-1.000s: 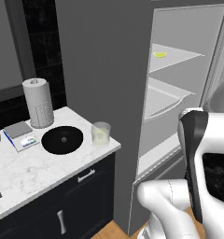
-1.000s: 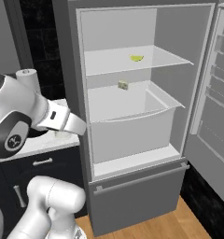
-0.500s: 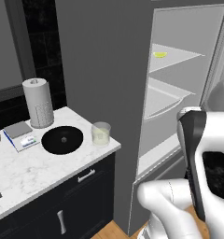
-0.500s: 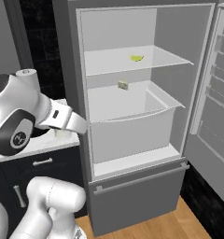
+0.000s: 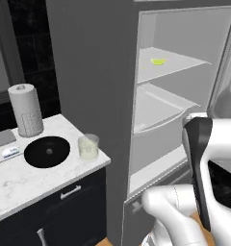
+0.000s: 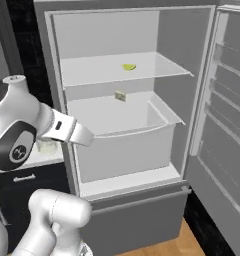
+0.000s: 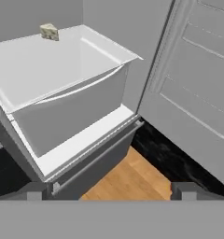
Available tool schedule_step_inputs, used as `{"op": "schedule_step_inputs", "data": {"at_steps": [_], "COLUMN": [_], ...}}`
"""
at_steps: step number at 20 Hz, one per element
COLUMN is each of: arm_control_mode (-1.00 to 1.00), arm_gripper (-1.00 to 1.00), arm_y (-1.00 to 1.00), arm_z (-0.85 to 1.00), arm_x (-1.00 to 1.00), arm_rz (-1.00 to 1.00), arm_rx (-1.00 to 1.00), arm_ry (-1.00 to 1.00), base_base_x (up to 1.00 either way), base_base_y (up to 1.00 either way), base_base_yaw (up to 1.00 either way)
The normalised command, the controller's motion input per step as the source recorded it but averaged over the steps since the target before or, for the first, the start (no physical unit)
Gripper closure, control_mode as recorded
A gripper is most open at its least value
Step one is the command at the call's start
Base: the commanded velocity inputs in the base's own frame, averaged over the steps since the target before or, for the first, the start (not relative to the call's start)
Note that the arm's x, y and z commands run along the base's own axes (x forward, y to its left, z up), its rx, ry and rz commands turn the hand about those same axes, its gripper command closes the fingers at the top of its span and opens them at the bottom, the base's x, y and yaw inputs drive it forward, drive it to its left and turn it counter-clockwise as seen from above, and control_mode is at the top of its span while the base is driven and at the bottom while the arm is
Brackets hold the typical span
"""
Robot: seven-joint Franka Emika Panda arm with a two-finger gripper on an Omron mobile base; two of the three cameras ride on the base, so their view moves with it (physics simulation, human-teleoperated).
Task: Grab a lemon wedge from the fridge and one ice cube from the ice bowl, and put them in the glass of lemonade.
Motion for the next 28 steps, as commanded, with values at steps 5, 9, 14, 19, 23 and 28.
{"op": "schedule_step_inputs", "data": {"at_steps": [5, 9, 14, 19, 23, 28], "arm_control_mode": [1.0, 1.0, 1.0, 1.0, -1.0, -1.0], "arm_gripper": [-1.0, -1.0, -1.0, -1.0, -1.0, -1.0], "arm_y": [0.0, 0.0, 0.0, 0.0, -0.13, 0.01], "arm_z": [0.0, 0.0, 0.0, 0.0, 0.0, 0.02], "arm_x": [0.0, 0.0, 0.0, 0.0, 0.02, -0.09], "arm_rz": [0.0, 0.0, 0.0, 0.0, 0.12, 0.05], "arm_rx": [0.0, 0.0, 0.0, 0.0, 0.0, 0.0], "arm_ry": [0.0, 0.0, 0.0, 0.0, 0.0, -0.03], "base_base_x": [0.78, 0.04, -0.11, 0.32, 0.02, 0.0], "base_base_y": [-0.9, -0.47, -0.34, -0.46, -0.1, 0.0], "base_base_yaw": [0.43, 0.52, 0.55, 0.36, 0.04, 0.0]}}
